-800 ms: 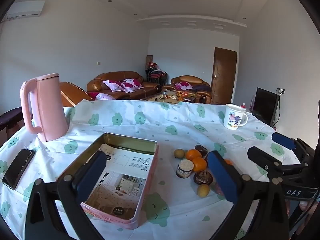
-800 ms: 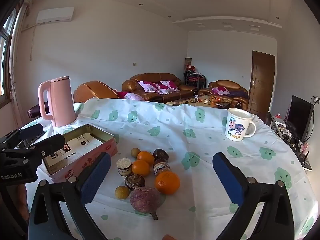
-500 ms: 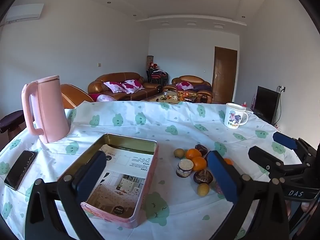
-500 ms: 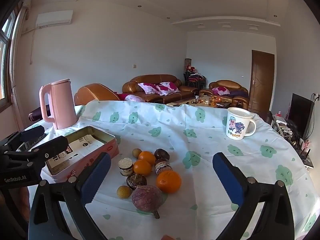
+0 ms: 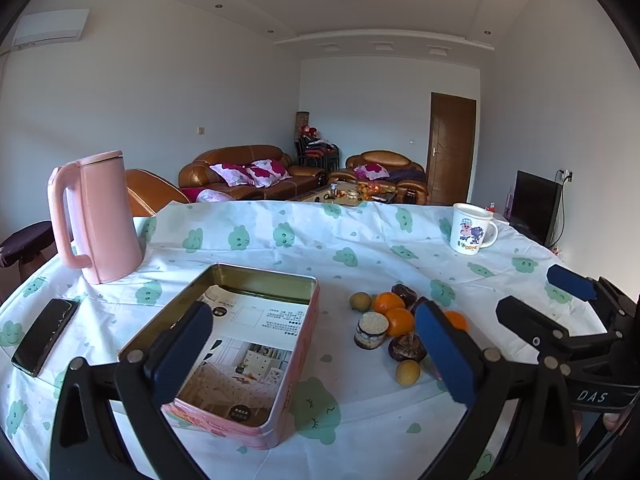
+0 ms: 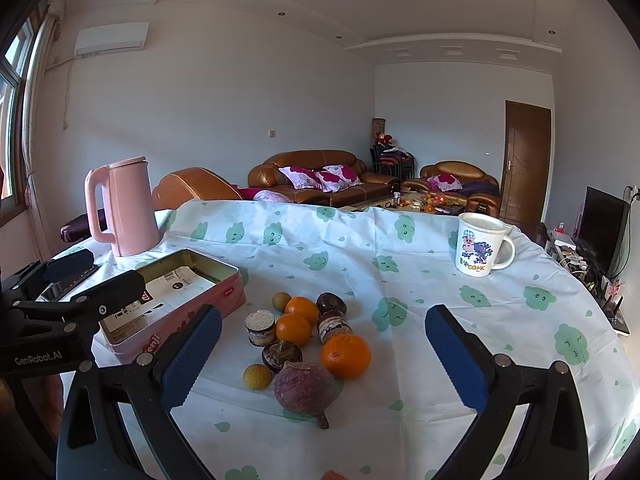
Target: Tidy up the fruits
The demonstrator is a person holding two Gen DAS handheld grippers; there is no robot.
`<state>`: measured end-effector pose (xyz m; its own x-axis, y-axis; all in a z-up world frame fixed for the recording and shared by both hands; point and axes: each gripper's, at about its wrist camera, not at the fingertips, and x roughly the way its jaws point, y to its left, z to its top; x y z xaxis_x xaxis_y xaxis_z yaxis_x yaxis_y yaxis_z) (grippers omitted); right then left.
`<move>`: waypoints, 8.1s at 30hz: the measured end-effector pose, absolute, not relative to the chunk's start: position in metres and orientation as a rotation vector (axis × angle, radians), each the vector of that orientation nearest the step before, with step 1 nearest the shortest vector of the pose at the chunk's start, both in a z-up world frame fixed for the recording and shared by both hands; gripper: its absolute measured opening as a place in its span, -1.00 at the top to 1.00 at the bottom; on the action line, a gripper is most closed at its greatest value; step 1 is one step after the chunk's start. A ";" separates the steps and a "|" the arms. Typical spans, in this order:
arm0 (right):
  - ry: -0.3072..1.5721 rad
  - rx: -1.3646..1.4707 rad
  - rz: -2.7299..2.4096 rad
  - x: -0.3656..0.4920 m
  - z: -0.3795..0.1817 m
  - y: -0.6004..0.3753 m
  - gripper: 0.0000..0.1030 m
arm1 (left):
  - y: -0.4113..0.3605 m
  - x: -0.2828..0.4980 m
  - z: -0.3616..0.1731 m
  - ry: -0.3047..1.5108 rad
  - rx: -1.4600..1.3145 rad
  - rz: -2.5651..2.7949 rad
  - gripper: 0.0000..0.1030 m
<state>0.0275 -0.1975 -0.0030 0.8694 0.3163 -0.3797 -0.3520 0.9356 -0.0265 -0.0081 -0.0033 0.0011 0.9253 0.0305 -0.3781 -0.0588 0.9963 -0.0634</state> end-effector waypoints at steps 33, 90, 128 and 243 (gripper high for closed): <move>0.402 -0.105 0.365 0.023 -0.015 -0.192 -0.98 | -0.003 -0.015 -0.004 0.382 -0.068 0.056 -1.00; 0.656 -0.118 0.491 0.070 -0.075 -0.183 -0.67 | -0.016 0.010 -0.046 0.448 -0.067 0.015 -0.99; 0.491 -0.003 0.414 0.064 -0.067 -0.240 -0.02 | -0.071 0.072 -0.079 0.764 -0.049 -0.271 0.48; 0.722 -0.144 0.407 0.128 -0.069 -0.204 -0.41 | -0.050 0.075 -0.045 0.592 -0.002 -0.114 -0.80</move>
<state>0.1276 -0.2038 -0.0686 0.6760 0.3116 -0.6677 -0.4095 0.9122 0.0110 0.0752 -0.0498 -0.0450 0.8238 -0.1081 -0.5565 0.1070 0.9937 -0.0345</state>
